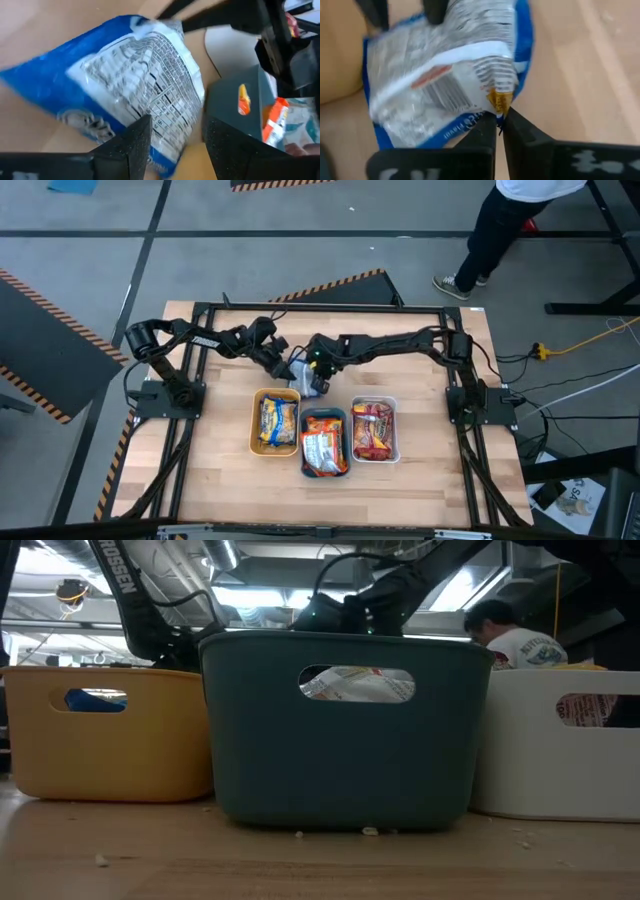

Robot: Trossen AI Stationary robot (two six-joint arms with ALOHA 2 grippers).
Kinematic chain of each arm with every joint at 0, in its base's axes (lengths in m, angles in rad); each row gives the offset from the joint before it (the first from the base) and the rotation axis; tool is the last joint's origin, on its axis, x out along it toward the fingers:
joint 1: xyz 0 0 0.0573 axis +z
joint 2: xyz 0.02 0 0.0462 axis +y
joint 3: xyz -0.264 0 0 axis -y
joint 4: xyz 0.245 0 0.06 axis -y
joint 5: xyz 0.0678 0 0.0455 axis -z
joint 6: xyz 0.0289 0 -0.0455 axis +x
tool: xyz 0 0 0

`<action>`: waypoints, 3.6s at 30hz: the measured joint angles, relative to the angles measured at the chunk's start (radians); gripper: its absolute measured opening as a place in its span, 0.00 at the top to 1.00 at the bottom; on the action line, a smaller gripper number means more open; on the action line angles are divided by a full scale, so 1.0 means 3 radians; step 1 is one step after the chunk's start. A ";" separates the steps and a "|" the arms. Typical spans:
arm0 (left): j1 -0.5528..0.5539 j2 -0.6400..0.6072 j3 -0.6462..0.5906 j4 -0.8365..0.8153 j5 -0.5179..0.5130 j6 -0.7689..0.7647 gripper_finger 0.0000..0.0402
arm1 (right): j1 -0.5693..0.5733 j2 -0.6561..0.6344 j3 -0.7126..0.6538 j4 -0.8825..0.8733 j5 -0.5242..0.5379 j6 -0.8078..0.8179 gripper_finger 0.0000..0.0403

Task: Sort Maruchan noodles
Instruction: Put the blue noodle pack into the yellow bin, then return to Home Position

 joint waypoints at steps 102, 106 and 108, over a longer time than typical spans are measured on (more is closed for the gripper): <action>-0.1288 -0.3187 0.0074 -0.1470 -0.1473 -0.0900 0.61 | 0.1234 -0.0442 0.1662 -0.1990 0.0847 0.0324 0.53; -0.1112 -0.3651 0.0390 -0.1666 -0.1708 -0.0559 0.61 | 0.1234 -0.0938 0.1662 -0.2110 0.0986 -0.0101 0.53; -0.1072 -0.3851 0.0541 -0.1717 -0.1740 -0.0202 0.61 | 0.1234 -0.1204 0.1665 -0.2110 0.1011 -0.0293 0.53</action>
